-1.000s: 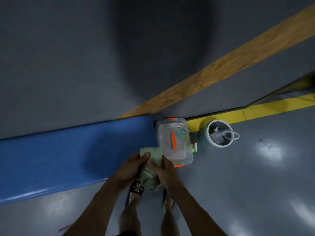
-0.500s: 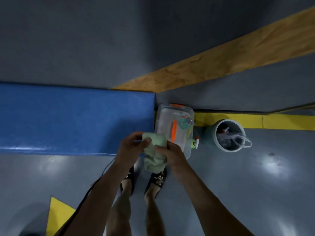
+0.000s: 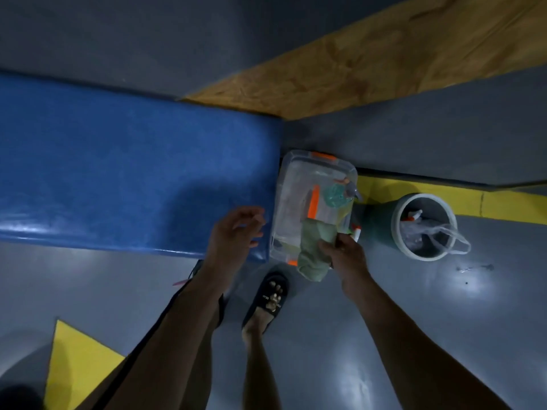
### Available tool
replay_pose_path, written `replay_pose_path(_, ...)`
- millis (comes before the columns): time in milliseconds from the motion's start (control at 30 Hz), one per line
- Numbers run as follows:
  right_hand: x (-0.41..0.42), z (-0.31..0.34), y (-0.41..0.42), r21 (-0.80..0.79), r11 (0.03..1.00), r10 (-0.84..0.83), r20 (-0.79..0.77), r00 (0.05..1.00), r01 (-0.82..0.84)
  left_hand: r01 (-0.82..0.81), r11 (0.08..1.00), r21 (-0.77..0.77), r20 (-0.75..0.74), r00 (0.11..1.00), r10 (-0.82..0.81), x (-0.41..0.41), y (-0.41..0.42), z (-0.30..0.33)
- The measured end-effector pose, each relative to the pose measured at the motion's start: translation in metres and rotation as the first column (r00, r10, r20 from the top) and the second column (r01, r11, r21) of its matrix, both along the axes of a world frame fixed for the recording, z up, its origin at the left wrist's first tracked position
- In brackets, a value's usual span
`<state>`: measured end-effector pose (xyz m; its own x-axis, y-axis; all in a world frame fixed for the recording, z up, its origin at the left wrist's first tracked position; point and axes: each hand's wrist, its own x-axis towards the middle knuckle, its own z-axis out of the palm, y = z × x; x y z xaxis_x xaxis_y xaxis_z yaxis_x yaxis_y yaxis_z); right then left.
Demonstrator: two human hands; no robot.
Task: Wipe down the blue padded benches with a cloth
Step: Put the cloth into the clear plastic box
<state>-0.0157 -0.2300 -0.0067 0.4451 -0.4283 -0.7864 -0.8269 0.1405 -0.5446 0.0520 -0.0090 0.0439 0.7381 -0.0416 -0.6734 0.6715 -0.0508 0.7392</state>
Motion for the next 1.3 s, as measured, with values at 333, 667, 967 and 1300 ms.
replay_pose_path(333,0.020,-0.074,-0.041,-0.112,0.963,0.226,-0.159,0.961,-0.245,0.014,0.999,-0.033,0.060,0.998,-0.012,0.002,-0.028,-0.049)
replay_pose_path(667,0.064,-0.142,-0.094,-0.274,0.957,0.081,-0.057,0.995,-0.093,0.036,0.989,-0.141,0.092,0.995,-0.023,0.018,-0.083,-0.091)
replay_pose_path(967,0.082,-0.175,-0.102,-0.172,0.976,-0.111,0.149,0.983,0.137,0.113,0.980,-0.165,0.141,0.986,-0.090,0.015,-0.117,-0.114)
replay_pose_path(1300,0.083,-0.116,-0.091,-0.224,0.975,0.099,0.351,0.931,-0.019,0.141,0.986,-0.089,0.315,0.943,-0.107,0.035,-0.131,-0.079)
